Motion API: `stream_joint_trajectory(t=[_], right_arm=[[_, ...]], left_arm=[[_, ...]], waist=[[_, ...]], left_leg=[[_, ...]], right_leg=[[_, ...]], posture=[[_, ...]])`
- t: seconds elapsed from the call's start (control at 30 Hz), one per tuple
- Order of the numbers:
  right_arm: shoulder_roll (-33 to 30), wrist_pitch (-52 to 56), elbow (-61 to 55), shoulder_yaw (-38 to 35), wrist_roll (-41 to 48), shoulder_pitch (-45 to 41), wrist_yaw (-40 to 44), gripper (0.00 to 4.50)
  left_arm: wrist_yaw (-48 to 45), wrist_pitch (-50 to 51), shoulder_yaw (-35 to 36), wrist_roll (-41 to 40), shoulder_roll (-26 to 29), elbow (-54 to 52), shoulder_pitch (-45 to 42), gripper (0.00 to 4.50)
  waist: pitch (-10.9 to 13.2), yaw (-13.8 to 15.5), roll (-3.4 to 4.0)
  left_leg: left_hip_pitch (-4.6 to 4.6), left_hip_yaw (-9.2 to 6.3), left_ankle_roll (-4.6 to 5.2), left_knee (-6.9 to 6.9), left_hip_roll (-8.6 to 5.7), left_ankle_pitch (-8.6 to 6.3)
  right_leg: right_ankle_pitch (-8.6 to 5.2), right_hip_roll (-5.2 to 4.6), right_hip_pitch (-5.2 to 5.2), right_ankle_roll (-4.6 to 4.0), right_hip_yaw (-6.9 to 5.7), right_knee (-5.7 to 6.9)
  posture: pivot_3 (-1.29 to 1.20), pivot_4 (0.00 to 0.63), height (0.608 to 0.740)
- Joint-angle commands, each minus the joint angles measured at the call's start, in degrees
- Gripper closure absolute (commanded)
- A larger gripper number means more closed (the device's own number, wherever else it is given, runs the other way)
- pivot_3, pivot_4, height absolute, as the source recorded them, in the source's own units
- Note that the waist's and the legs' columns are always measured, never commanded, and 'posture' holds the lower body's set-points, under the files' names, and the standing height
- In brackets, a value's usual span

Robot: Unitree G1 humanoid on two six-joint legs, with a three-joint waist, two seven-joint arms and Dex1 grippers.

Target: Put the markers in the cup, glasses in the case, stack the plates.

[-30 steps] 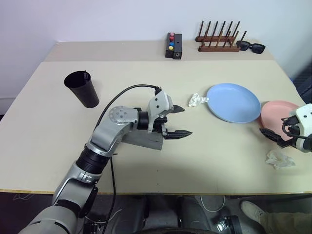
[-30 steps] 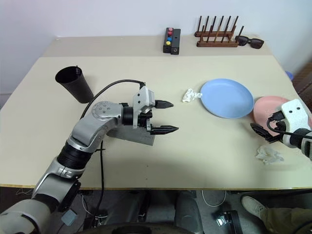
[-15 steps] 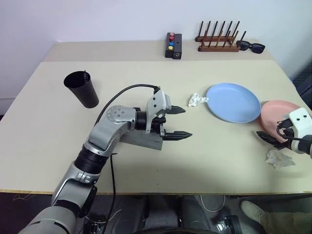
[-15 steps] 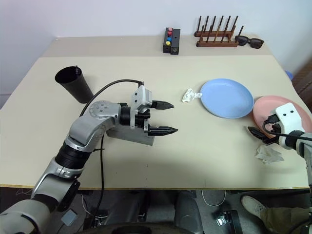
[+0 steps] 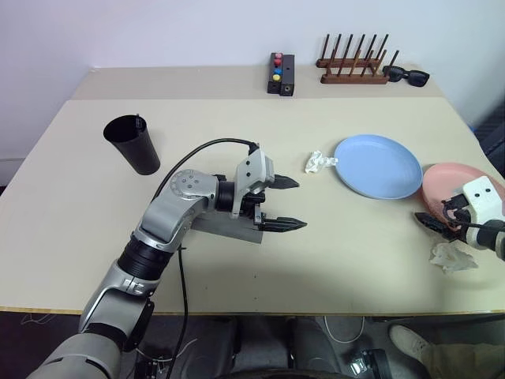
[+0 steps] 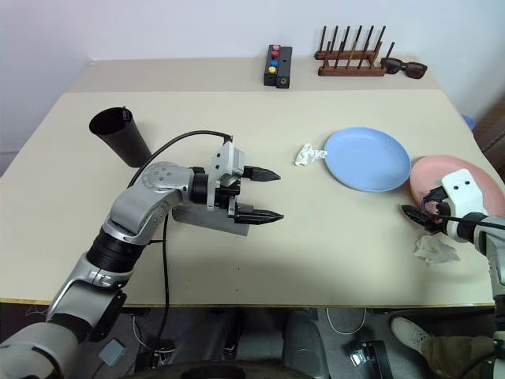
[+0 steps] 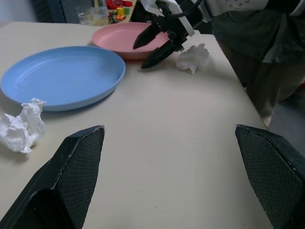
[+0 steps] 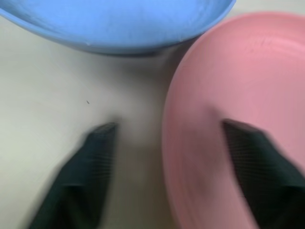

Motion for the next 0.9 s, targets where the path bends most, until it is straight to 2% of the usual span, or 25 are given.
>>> stream_joint_trajectory(t=[0.03, 0.13, 0.5, 0.9], right_arm=[[-0.28, -1.02, 0.9, -0.29, -0.26, -1.57, 0.27, 2.88], [-0.44, -1.68, 2.57, 0.18, -0.85, -2.37, 0.25, 4.41], [-0.71, -5.44, 3.34, 1.29, -3.8, -4.37, -1.19, 4.46], [-2.77, -5.0, -0.47, 0.85, -5.55, -6.94, -2.24, 4.46]], left_arm=[[-0.55, -1.01, 0.07, 0.07, 0.06, -0.57, -1.3, 0.0], [-0.62, -0.98, 0.12, 0.18, 0.02, -0.6, -1.36, 0.0], [-0.29, -1.3, 0.12, 1.0, 0.06, -0.68, -1.16, 0.0], [0.28, -2.21, 0.14, 1.85, -0.54, -0.08, -1.4, 0.0]], waist=[[0.0, -0.03, 0.0], [0.0, -0.1, 0.0], [0.0, -0.07, -0.01], [0.0, -0.07, 0.0]], left_leg=[[0.0, 0.0, 0.0, 0.0, 0.0, 0.0], [0.0, 0.0, 0.0, 0.0, 0.0, 0.0], [0.03, 0.0, 0.0, 0.01, 0.0, 0.0], [0.02, 0.0, 0.0, -0.01, 0.0, 0.0]], right_leg=[[0.0, 0.0, 0.0, 0.0, 0.0, 0.0], [0.0, 0.0, 0.0, 0.0, 0.0, 0.0], [0.0, 0.01, 0.03, 0.0, 0.0, -0.01], [0.0, 0.01, 0.02, 0.0, 0.0, -0.01]], posture=[[0.0, 0.15, 0.74], [0.0, 0.15, 0.74], [0.0, 0.15, 0.74], [0.0, 0.15, 0.74]])
